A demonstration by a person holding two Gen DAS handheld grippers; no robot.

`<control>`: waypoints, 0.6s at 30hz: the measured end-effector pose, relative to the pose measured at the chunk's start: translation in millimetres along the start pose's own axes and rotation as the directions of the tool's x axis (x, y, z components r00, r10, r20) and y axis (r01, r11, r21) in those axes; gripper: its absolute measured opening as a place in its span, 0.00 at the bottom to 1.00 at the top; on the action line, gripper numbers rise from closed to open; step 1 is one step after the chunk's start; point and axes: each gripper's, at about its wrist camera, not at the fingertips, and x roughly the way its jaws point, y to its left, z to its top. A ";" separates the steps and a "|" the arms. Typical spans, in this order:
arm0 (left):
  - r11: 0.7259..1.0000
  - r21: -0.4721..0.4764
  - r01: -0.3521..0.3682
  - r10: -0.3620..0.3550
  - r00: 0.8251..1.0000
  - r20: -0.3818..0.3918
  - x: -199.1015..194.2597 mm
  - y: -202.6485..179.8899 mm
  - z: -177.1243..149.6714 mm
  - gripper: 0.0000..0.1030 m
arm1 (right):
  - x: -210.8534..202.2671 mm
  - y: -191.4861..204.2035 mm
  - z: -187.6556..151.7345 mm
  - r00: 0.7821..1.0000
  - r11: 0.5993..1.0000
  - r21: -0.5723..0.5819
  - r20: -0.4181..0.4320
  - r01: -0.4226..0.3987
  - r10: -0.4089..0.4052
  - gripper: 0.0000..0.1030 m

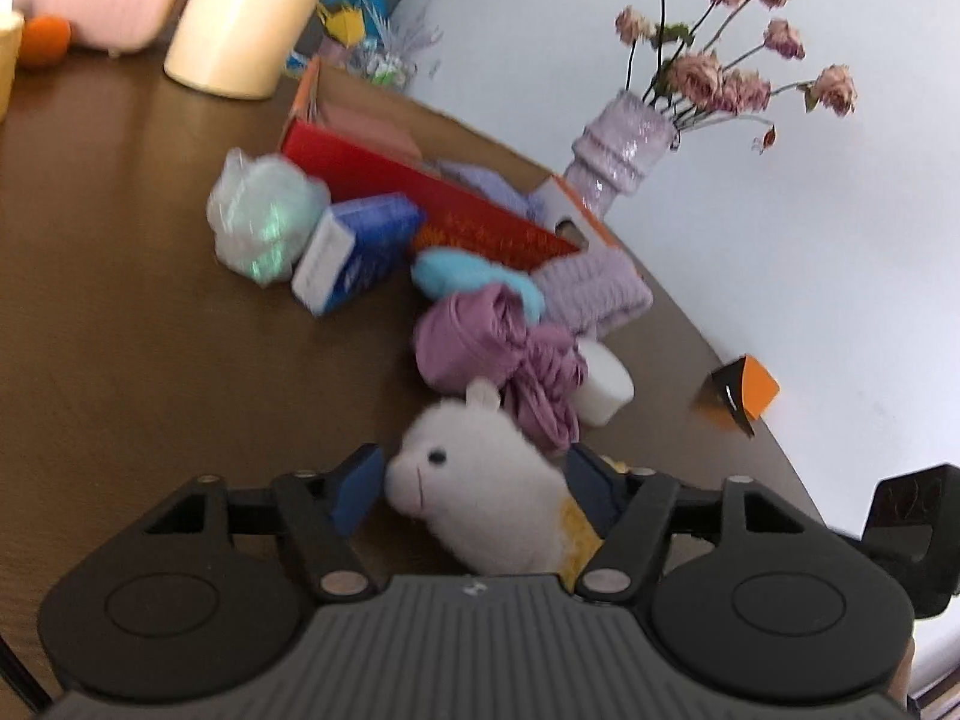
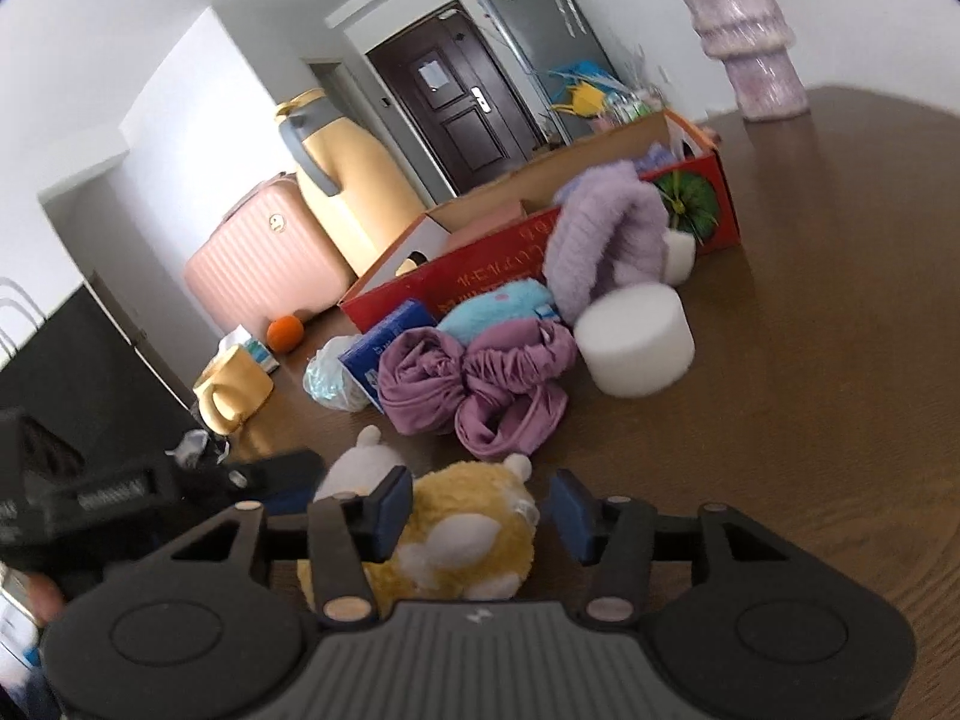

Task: Organize soft objects
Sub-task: 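Close the right tool on the yellow-and-white plush sheep, then carry the plush sheep with the right tool into the box and release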

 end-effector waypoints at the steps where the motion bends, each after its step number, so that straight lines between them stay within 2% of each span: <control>1: 1.000 -0.008 0.002 -0.002 1.000 -0.004 1.3 3.8 -2.8 0.59 | 0.6 -3.5 -1.0 1.000 1.000 0.022 -0.002 -0.008 0.008 0.50; 4: 0.999 -0.033 0.015 -0.015 1.000 0.008 -0.5 8.3 -4.4 0.51 | 0.7 -11.1 -3.9 1.000 0.997 0.069 -0.008 -0.029 0.030 0.53; 7: 1.000 -0.019 0.004 -0.004 1.000 0.020 -3.3 3.6 -7.3 0.49 | 1.9 -18.3 -5.6 0.998 0.992 0.119 -0.024 -0.050 0.053 0.39; 9: 1.000 -0.011 -0.004 0.005 1.000 0.026 -6.6 1.3 -10.3 0.49 | 3.3 -22.8 -6.1 0.994 0.982 0.166 -0.031 -0.094 0.101 0.38; 10: 1.000 -0.013 -0.004 0.005 1.000 0.029 -8.8 0.7 -10.9 0.48 | 3.5 -22.2 -5.6 0.995 0.980 0.174 -0.034 -0.092 0.099 0.38; 18: 1.000 0.013 0.018 -0.019 0.997 0.075 -21.6 -17.2 1.4 0.48 | -7.1 -9.5 0.3 0.997 0.988 0.134 -0.006 -0.081 0.082 0.36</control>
